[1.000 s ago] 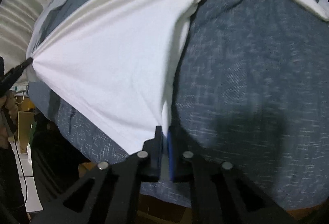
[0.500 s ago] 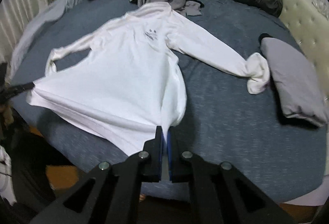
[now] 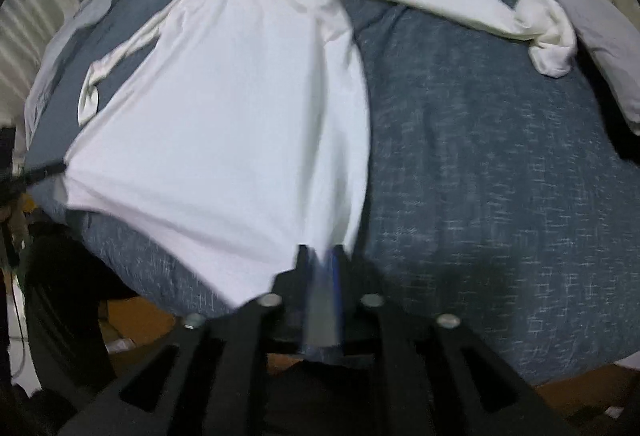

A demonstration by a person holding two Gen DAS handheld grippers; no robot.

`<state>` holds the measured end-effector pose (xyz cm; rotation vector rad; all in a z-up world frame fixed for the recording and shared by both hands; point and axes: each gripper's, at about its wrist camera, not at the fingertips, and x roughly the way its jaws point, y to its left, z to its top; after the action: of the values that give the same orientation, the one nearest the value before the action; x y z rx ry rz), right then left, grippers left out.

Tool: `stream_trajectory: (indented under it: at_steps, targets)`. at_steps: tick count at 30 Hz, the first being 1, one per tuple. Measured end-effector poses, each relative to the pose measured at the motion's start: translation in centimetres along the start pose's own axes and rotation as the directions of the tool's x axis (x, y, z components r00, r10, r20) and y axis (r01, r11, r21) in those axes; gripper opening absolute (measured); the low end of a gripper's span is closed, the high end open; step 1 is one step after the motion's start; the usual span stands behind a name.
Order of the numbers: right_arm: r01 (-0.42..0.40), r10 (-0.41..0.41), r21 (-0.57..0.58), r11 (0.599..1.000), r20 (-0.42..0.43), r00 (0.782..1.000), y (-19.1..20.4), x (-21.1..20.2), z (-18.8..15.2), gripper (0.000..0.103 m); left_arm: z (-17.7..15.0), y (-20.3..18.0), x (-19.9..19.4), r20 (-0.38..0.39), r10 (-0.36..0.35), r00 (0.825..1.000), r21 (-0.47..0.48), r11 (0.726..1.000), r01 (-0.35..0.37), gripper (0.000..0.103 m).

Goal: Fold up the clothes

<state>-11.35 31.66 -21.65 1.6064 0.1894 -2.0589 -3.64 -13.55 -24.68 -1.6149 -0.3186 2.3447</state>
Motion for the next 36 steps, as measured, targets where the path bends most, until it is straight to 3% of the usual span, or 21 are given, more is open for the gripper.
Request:
stream_trajectory:
  at_steps: [2, 5, 9, 17, 20, 23, 26, 36]
  targets:
    - [-0.012, 0.010, 0.059, 0.998, 0.023, 1.000, -1.6, -0.6, 0.0, 0.039, -0.1, 0.3, -0.3, 0.003, -0.001, 1.000, -0.002, 1.000, 0.001, 0.006]
    - [-0.028, 0.026, 0.127, 0.992, 0.018, 0.999, -3.0, -0.6, -0.5, 0.039, -0.4, 1.1, -0.4, -0.003, 0.001, 1.000, -0.012, 1.000, -0.001, 0.008]
    - [-0.046, 0.050, 0.141, 0.989, -0.026, 0.998, -3.1, 0.8, -1.1, 0.039, -1.0, 1.6, 0.5, -0.039, -0.004, 0.999, -0.027, 1.000, 0.003, 0.030]
    - [-0.053, 0.070, 0.160, 0.986, -0.105, 0.992, -2.5, 3.1, -1.6, 0.039, -1.7, 1.7, 2.4, -0.098, 0.002, 0.995, -0.027, 1.000, -0.005, 0.033]
    - [-0.057, 0.076, 0.167, 0.984, -0.109, 0.991, -2.4, 3.4, -1.5, 0.038, -1.7, 1.8, 2.7, -0.097, 0.010, 0.995, -0.016, 1.000, -0.011, 0.032]
    - [-0.072, 0.090, 0.162, 0.984, -0.109, 0.990, -2.3, 3.5, -1.6, 0.012, -1.7, 1.5, 2.6, -0.096, 0.013, 0.995, 0.006, 1.000, -0.013, 0.009]
    - [-0.068, 0.081, 0.138, 0.988, -0.094, 0.992, -1.6, 3.2, -1.7, 0.003, -1.8, 1.3, 1.9, -0.080, 0.024, 0.996, 0.024, 0.999, -0.022, 0.005]
    - [-0.042, 0.037, 0.095, 0.995, 0.055, 0.998, -1.9, -3.7, -2.0, 0.001, -1.9, 0.4, -3.6, 0.009, 0.041, 0.999, 0.053, 0.998, -0.042, 0.004]
